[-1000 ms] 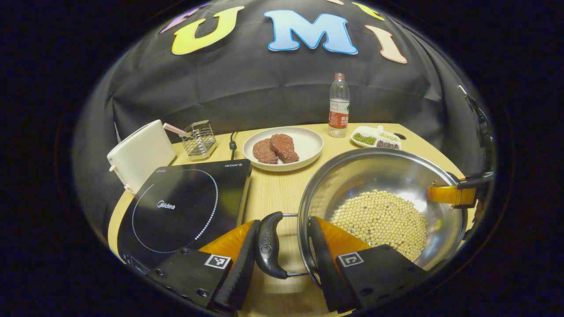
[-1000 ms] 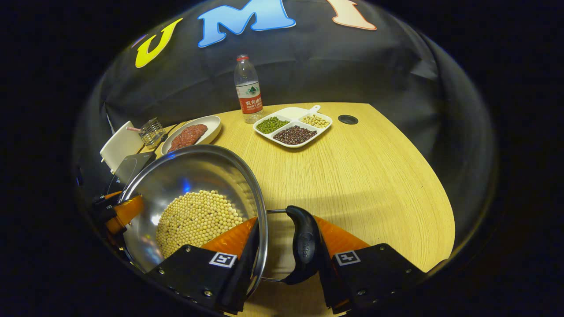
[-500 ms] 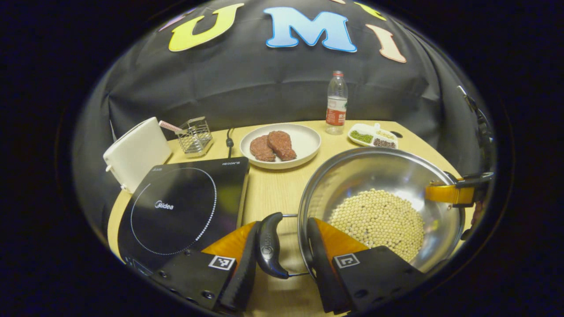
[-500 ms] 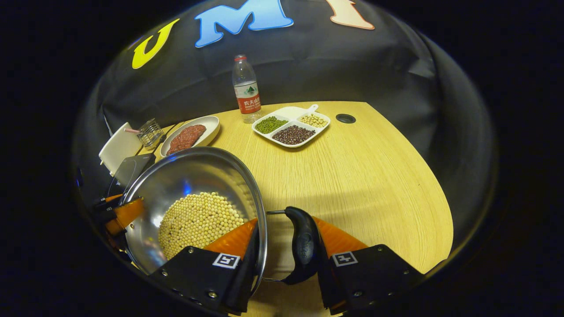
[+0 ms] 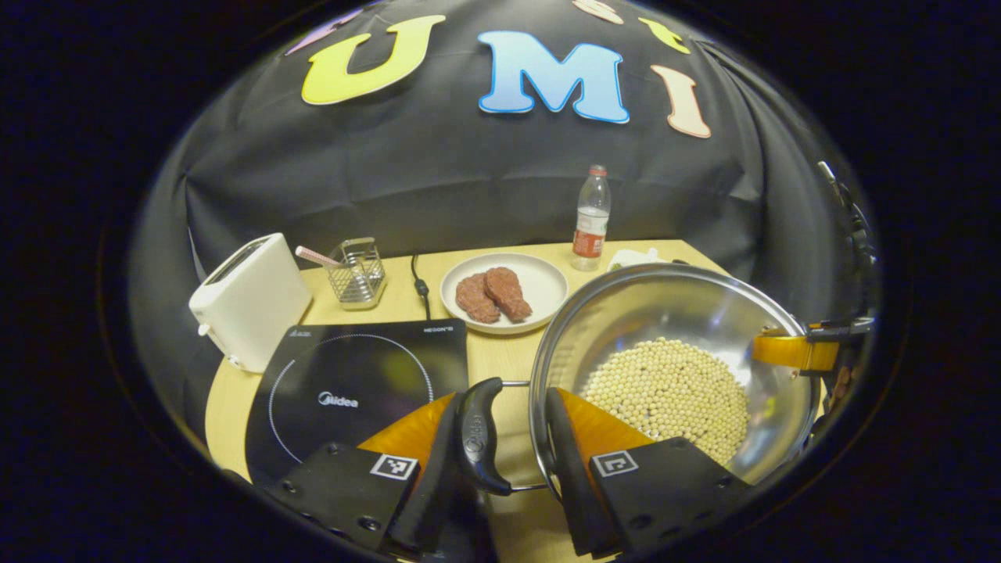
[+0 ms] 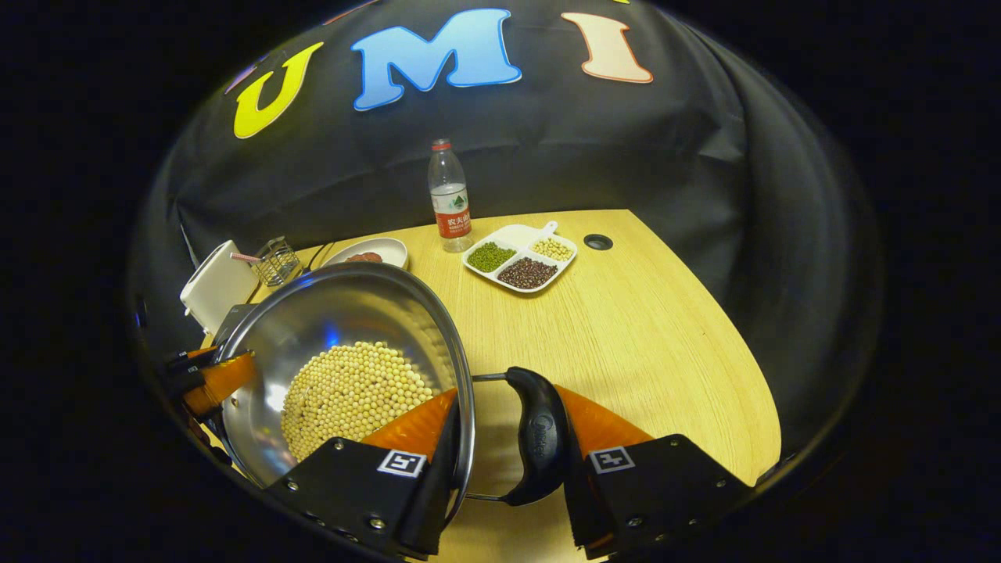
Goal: First push the handle of the pot to place it horizontally, then grasp the pot with both hands and set it on the induction cooktop.
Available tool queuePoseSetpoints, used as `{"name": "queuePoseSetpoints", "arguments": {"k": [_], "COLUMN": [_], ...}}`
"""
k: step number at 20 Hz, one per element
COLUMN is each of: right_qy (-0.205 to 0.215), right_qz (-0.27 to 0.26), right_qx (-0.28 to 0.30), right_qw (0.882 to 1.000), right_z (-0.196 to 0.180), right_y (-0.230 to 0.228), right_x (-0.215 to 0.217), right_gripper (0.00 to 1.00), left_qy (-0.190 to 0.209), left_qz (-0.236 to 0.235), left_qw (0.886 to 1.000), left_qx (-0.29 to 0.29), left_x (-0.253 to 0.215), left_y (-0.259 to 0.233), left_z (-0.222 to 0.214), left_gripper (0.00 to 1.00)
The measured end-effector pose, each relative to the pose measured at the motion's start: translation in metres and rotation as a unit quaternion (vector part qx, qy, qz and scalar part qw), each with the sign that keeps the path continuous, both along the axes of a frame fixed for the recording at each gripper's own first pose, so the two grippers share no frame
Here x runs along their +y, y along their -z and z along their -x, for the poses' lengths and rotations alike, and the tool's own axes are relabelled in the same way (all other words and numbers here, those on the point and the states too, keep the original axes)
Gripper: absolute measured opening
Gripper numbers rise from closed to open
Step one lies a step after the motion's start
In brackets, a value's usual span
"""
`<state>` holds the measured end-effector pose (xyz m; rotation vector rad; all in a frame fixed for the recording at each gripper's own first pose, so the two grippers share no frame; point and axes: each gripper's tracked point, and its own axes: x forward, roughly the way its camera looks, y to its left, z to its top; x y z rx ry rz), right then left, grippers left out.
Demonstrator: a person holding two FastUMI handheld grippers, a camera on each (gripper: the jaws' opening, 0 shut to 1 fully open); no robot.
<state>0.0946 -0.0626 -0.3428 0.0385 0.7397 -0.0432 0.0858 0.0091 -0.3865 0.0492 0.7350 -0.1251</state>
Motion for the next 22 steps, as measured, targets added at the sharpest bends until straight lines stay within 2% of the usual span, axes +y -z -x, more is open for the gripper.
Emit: {"name": "queuePoseSetpoints", "arguments": {"k": [3, 4, 5, 7, 8, 9, 10, 11, 12, 17, 18, 19, 20, 21, 22], "right_qy": [0.004, 0.004, 0.004, -0.001, -0.003, -0.005, -0.007, -0.009, -0.012, -0.024, -0.025, -0.026, -0.028, -0.031, -0.032], "right_qz": [-0.001, -0.001, -0.002, 0.001, 0.0, 0.0, 0.0, 0.0, -0.001, -0.002, -0.004, -0.005, -0.004, -0.002, -0.002], "right_qx": [-0.006, -0.008, -0.008, -0.007, -0.006, -0.007, -0.006, -0.005, -0.003, -0.002, 0.0, 0.001, 0.003, 0.005, 0.006], "right_qw": [1.0, 1.0, 1.0, 1.0, 1.0, 1.0, 1.0, 1.0, 1.0, 1.0, 1.0, 1.0, 1.0, 1.0, 0.999], "right_z": [0.013, 0.015, 0.016, 0.017, 0.017, 0.015, 0.014, 0.013, 0.011, -0.008, -0.01, -0.013, -0.016, -0.019, -0.023], "right_y": [-0.023, -0.028, -0.032, -0.036, -0.038, -0.041, -0.042, -0.042, -0.044, -0.04, -0.039, -0.036, -0.034, -0.031, -0.028], "right_x": [0.025, 0.034, 0.043, 0.061, 0.071, 0.08, 0.088, 0.097, 0.105, 0.138, 0.144, 0.151, 0.157, 0.162, 0.168], "right_gripper": [0.61, 0.61, 0.61, 0.61, 0.61, 0.61, 0.61, 0.61, 0.61, 0.61, 0.61, 0.61, 0.61, 0.61, 0.61], "left_qy": [0.006, 0.007, 0.006, 0.005, 0.004, 0.003, 0.0, -0.003, -0.007, -0.023, -0.025, -0.027, -0.029, -0.033, -0.037], "left_qz": [0.0, 0.0, 0.0, -0.002, -0.004, -0.004, -0.005, -0.005, -0.006, -0.007, -0.008, -0.008, -0.006, -0.005, -0.006], "left_qw": [1.0, 1.0, 1.0, 1.0, 1.0, 1.0, 1.0, 1.0, 1.0, 1.0, 1.0, 1.0, 1.0, 0.999, 0.999], "left_qx": [-0.006, -0.006, -0.005, 0.003, 0.001, 0.001, 0.002, 0.002, 0.002, 0.004, 0.004, 0.004, 0.005, 0.008, 0.008], "left_x": [0.023, 0.032, 0.042, 0.062, 0.071, 0.08, 0.089, 0.098, 0.107, 0.144, 0.151, 0.158, 0.164, 0.171, 0.178], "left_y": [-0.022, -0.028, -0.032, -0.038, -0.041, -0.044, -0.045, -0.046, -0.048, -0.054, -0.054, -0.052, -0.049, -0.045, -0.043], "left_z": [0.001, 0.001, 0.002, 0.005, 0.002, 0.003, 0.001, 0.001, 0.0, -0.007, -0.009, -0.01, -0.013, -0.014, -0.017], "left_gripper": [0.63, 0.7, 0.63, 0.7, 0.67, 0.7, 0.67, 0.7, 0.67, 0.67, 0.63, 0.66, 0.63, 0.66, 0.63]}}
